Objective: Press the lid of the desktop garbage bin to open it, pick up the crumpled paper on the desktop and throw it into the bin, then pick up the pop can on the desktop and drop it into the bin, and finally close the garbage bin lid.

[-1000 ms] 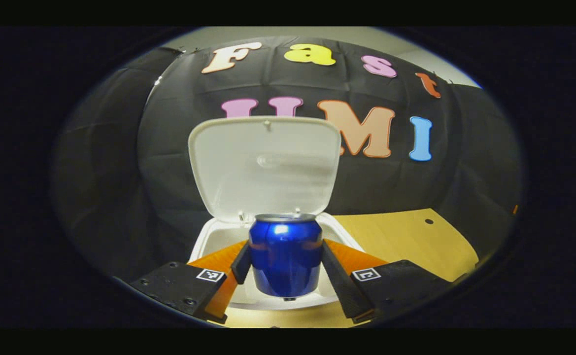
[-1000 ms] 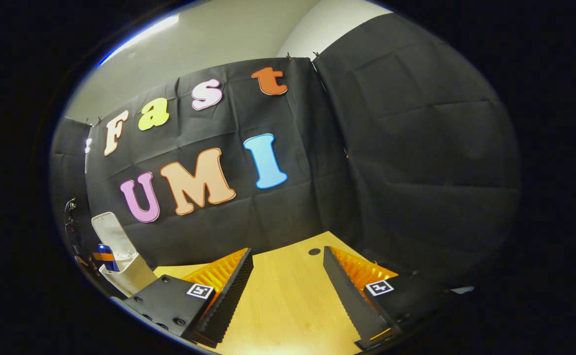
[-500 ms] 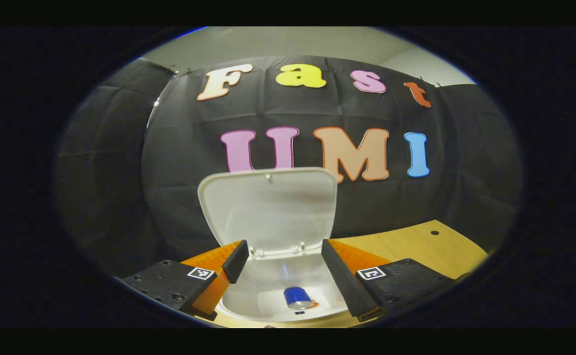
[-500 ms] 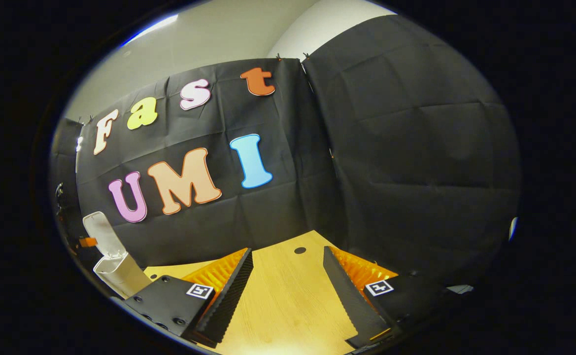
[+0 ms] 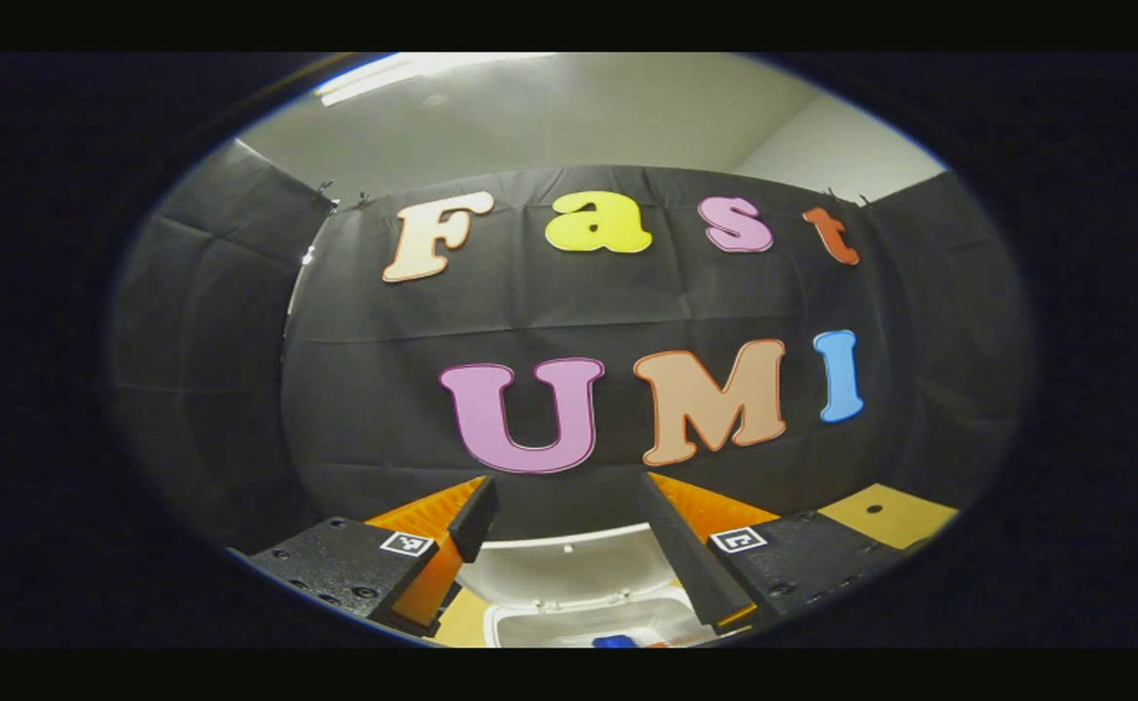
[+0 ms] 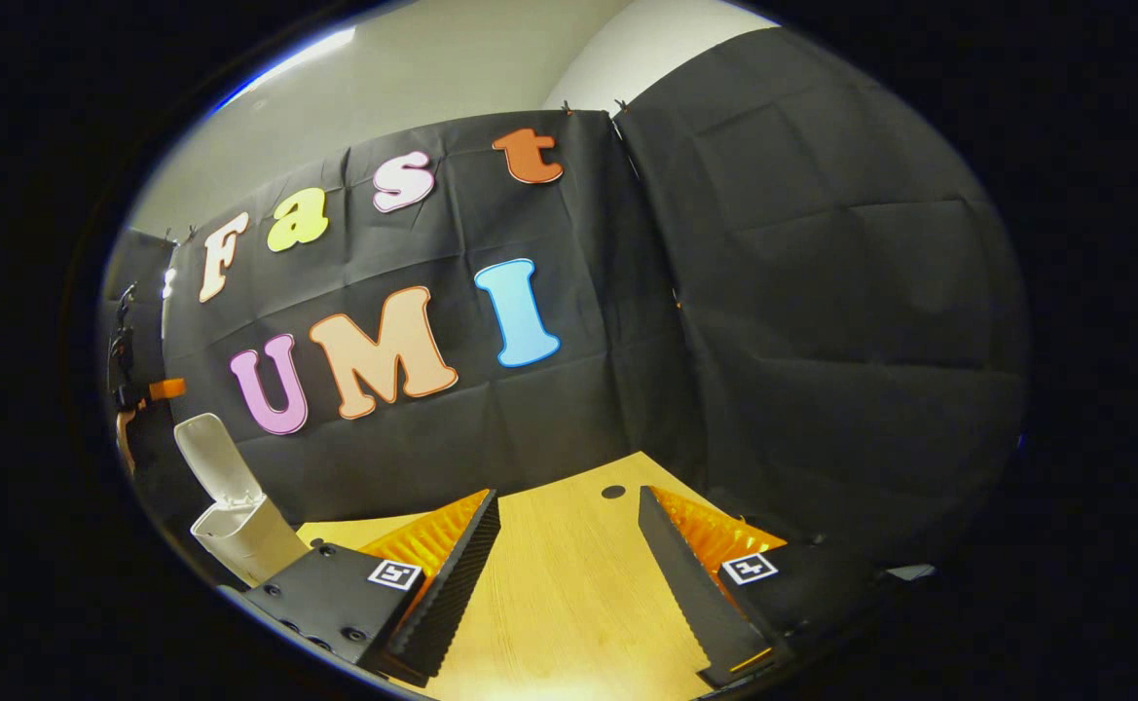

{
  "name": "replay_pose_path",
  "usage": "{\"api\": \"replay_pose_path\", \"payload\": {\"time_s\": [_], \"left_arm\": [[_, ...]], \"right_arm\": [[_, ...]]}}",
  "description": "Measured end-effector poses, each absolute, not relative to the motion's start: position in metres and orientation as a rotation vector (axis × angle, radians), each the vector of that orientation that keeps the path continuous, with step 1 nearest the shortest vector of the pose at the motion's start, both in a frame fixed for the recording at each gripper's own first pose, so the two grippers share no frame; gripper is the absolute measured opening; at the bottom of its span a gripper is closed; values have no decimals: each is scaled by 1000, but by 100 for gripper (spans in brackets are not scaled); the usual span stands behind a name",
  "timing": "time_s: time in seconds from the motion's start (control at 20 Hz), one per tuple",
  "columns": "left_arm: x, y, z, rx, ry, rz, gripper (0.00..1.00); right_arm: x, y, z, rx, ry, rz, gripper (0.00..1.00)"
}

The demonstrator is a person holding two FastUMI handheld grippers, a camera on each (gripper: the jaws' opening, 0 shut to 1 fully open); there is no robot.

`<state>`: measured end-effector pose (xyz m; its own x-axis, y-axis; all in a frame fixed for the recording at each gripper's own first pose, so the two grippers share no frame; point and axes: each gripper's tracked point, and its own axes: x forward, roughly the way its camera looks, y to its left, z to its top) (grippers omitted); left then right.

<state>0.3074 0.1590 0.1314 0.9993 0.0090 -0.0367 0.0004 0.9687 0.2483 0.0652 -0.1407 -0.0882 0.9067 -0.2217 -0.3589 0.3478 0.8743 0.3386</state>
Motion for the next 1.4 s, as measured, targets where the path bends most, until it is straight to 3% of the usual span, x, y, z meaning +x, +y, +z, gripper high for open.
{"api": "replay_pose_path", "payload": {"time_s": [0.2,0.45,0.55,0.65,0.7,0.75,1.05,1.4], "left_arm": [[333,182,123,232,95,49,92],[347,201,100,261,173,96,92],[343,207,69,222,273,104,92],[325,204,52,146,350,97,92],[324,202,63,137,288,75,96],[318,195,67,134,269,51,94],[236,173,11,138,359,-33,94],[187,173,-76,202,427,-12,92]], "right_arm": [[48,-155,-92,404,332,-349,96],[43,-164,-89,433,325,-371,99],[44,-162,-88,408,326,-362,96],[45,-161,-87,377,329,-353,95],[46,-161,-87,373,332,-349,96],[47,-160,-88,378,334,-341,96],[59,-146,-91,406,334,-279,96],[75,-134,-83,397,343,-212,96]]}}
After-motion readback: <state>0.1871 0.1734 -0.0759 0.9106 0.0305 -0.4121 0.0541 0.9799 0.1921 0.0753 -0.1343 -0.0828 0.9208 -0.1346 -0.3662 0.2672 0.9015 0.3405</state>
